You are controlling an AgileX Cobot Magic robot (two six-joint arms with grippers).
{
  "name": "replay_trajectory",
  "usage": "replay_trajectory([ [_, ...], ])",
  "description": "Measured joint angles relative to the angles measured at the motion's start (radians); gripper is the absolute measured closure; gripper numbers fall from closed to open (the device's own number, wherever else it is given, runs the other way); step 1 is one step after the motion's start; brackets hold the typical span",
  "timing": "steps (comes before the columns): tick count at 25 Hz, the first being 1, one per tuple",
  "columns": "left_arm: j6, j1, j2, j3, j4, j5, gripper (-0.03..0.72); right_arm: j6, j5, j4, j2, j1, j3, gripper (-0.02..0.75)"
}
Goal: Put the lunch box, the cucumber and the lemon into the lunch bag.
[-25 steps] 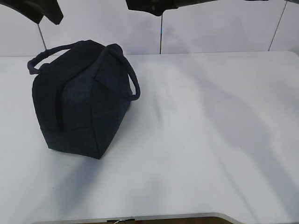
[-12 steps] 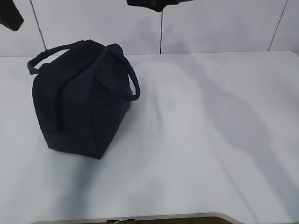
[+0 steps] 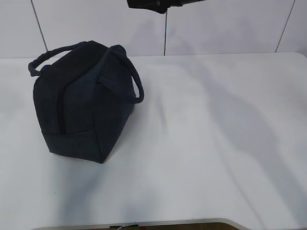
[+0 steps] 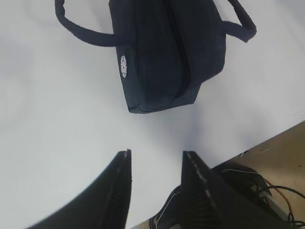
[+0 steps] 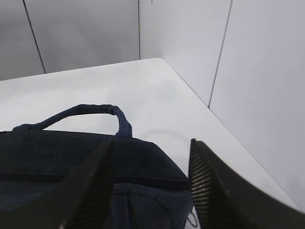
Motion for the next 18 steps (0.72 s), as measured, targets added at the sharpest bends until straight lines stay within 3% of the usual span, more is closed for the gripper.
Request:
replay_trajectory([
  [18,0.000,0.000,-0.609,0.368,0.010,-0.023,0.445,0.014,-0.027,0.000,0.000,0.000,0.000,0.331],
])
